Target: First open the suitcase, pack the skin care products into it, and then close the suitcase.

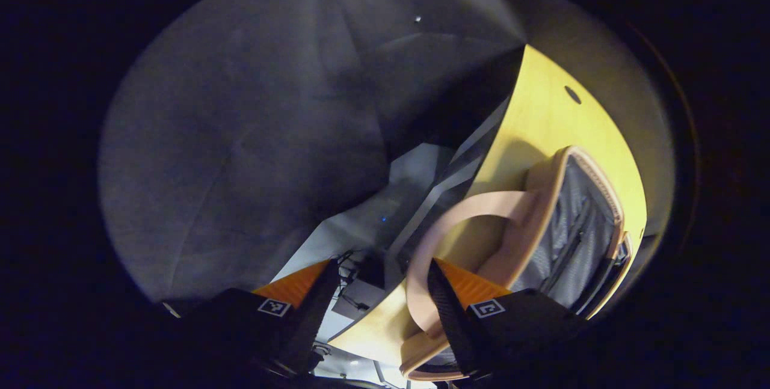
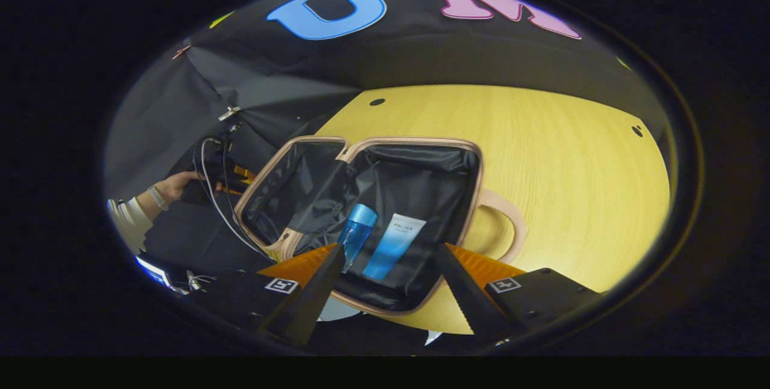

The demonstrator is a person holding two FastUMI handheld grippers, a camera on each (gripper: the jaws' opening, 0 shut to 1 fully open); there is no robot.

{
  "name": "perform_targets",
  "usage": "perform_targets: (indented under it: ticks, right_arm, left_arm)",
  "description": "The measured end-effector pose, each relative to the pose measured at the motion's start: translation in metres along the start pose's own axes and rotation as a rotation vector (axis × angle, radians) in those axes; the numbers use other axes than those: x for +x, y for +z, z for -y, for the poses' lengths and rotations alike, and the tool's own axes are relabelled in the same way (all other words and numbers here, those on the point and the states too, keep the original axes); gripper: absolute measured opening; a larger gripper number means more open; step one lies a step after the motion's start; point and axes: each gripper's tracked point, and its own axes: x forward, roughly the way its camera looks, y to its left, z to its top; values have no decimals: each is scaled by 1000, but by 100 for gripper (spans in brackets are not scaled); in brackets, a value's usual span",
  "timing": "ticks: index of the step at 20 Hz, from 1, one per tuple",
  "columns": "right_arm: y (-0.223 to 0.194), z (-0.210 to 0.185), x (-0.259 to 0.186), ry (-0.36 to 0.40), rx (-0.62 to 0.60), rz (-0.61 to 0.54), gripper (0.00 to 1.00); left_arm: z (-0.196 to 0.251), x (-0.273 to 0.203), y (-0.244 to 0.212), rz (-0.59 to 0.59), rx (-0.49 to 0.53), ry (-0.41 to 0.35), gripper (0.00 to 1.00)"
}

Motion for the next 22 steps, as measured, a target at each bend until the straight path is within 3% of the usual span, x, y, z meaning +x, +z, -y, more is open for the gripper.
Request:
perform_targets:
  ticks: [1,2,4,5,8,9,10,12,16,22]
  right_arm:
    - [-2,2,0,-13,-7,-3,98]
    - [-3,5,-2,-23,-13,-4,98]
    - [-3,7,-4,-30,-13,-2,96]
    - [-2,7,-5,-28,-11,7,96]
    - [1,7,-6,-27,-8,30,96]
    - [1,7,-7,-24,-12,37,96]
    - [2,6,-8,-25,-20,41,96]
    - [4,7,-13,-24,-43,52,96]
    - [7,9,-20,1,-89,92,96]
    - [8,41,-63,15,-127,123,96]
  left_arm:
    - [12,3,-7,-41,-19,-56,91]
    - [24,-1,3,-4,-56,-113,67]
    - [29,-1,2,1,-50,-83,18]
    - [26,-1,1,18,-21,-76,22]
    - [39,-24,10,81,21,-122,14]
    - [45,-32,11,100,38,-137,17]
    - [46,-40,11,114,64,-139,11]
    - [48,-62,9,147,100,-126,10]
    - [66,-126,3,253,127,-145,8]
    - [112,-224,-20,397,195,-161,7]
